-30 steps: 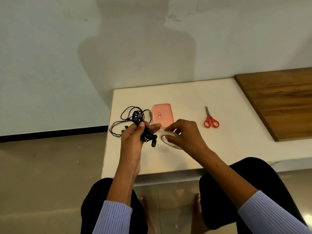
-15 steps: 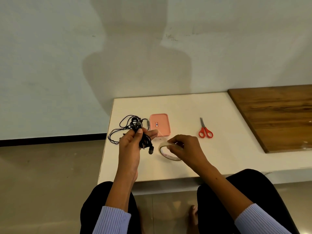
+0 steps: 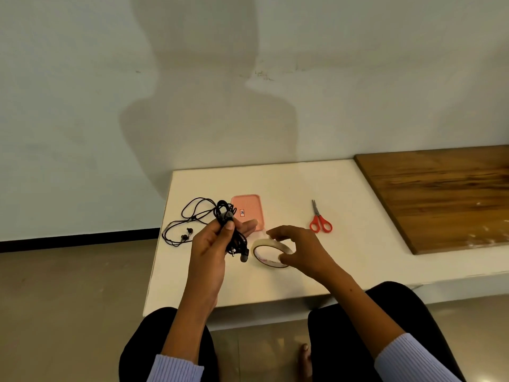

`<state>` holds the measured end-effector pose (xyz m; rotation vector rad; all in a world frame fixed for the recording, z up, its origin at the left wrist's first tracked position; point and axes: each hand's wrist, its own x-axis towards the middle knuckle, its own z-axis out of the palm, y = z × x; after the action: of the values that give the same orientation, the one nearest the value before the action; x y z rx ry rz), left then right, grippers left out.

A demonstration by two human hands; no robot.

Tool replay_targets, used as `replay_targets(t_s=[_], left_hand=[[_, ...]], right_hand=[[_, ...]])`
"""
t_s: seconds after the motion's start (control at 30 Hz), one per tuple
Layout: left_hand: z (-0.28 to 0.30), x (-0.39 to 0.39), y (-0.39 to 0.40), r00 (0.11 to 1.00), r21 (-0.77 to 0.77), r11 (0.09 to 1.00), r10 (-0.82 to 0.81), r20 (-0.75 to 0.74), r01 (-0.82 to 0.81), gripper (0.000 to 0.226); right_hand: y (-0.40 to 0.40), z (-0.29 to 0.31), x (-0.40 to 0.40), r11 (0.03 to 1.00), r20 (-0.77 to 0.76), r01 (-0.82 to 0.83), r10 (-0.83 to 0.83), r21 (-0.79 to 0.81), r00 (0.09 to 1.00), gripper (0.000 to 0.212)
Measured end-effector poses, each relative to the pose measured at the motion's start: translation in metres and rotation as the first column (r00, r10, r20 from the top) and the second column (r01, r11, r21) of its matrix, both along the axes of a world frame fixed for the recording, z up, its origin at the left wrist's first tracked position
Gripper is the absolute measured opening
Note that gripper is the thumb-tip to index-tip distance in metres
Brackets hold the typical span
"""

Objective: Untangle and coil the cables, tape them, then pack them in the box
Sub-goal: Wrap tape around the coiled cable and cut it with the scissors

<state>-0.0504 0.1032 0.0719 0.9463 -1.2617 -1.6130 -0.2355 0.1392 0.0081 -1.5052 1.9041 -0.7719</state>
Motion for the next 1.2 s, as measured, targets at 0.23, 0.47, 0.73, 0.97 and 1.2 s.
replay_targets(t_s=[0.23, 0.47, 0.73, 0.97, 1.2], left_hand=[[0.0, -0.01, 0.0, 0.998, -0.009, 0.998, -0.055, -0.004, 0.055, 0.022], [-0.001, -0.007, 0.001, 0.998, 0.004, 0.999, -0.052, -0.022, 0.052, 0.02], [-0.003, -0.009, -0.001, 0.999, -0.012, 0.999, -0.043, -0.013, 0.043, 0.021], [0.002, -0.008, 0.001, 0.999, 0.011, 0.999, -0.033, -0.025, 0.034, 0.033], [0.005, -0.005, 0.001, 1.0, 0.008, 1.0, -0.029, 0.012, 0.029, 0.04]], right_hand=[[0.015, -0.013, -0.047, 0.984, -0.113, 0.107, -0.091, 0.141, 0.989, 0.05], [0.0, -0.039, -0.045, 0.925, -0.38, 0.35, -0.273, 0.15, 0.884, 0.047], [0.016, -0.05, -0.02, 0.906, -0.441, 0.401, -0.306, 0.138, 0.844, 0.028], [0.019, -0.043, -0.027, 0.899, -0.398, 0.412, -0.326, 0.151, 0.858, 0.014], [0.015, -0.04, -0.027, 0.887, -0.4, 0.433, -0.342, 0.161, 0.85, 0.016]])
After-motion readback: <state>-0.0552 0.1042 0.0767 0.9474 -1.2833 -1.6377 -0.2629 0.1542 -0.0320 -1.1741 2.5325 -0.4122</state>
